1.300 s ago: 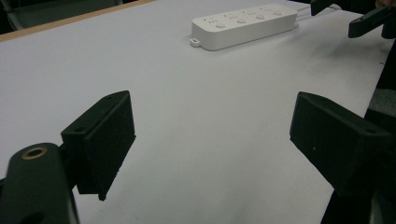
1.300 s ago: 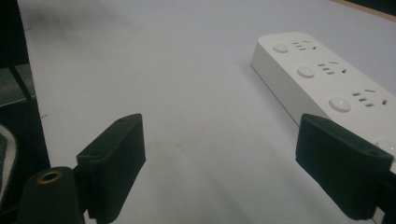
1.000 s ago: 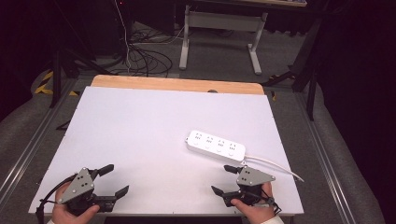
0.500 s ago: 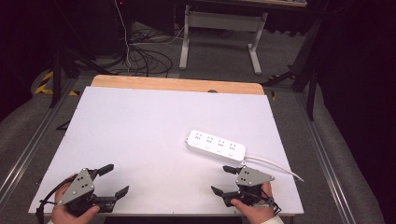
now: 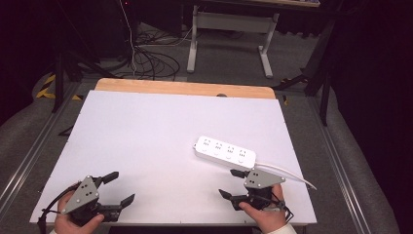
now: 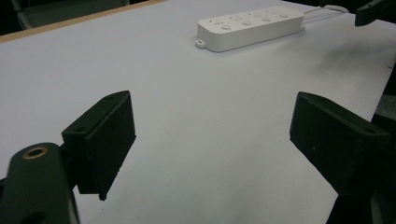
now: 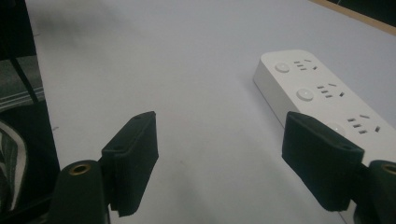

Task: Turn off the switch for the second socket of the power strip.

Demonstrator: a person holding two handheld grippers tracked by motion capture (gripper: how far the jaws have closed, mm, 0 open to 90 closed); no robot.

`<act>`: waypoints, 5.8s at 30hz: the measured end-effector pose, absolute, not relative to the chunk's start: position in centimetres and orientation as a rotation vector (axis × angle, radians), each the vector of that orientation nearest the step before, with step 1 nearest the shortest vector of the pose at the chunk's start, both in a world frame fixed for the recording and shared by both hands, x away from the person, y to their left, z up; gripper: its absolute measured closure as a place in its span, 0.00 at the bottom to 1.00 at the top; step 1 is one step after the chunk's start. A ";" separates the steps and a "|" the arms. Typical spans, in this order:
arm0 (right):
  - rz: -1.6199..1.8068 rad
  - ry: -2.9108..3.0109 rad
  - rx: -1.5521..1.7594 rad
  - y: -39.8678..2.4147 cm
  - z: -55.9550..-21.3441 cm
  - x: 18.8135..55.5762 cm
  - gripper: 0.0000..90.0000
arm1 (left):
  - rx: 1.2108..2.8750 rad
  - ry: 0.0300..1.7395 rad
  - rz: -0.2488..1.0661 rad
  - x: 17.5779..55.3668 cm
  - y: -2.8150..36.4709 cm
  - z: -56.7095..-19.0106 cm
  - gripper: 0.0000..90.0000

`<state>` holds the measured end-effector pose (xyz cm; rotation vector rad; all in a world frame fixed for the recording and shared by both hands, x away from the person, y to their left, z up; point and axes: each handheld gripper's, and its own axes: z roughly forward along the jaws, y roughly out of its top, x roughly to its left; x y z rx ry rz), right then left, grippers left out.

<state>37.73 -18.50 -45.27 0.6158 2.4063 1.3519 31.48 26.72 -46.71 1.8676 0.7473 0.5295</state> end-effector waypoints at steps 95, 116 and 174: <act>0.894 2.573 0.982 -16.7 -44.2 49.2 1.00 | 1.884 0.770 0.526 31.6 26.9 -46.9 0.16; 0.881 2.559 0.970 -16.5 -44.5 49.0 1.00 | 1.885 0.772 0.525 31.6 26.9 -46.9 0.16; 0.865 2.523 0.953 -16.2 -45.0 48.3 1.00 | 1.895 0.785 0.523 31.6 26.8 -47.0 0.17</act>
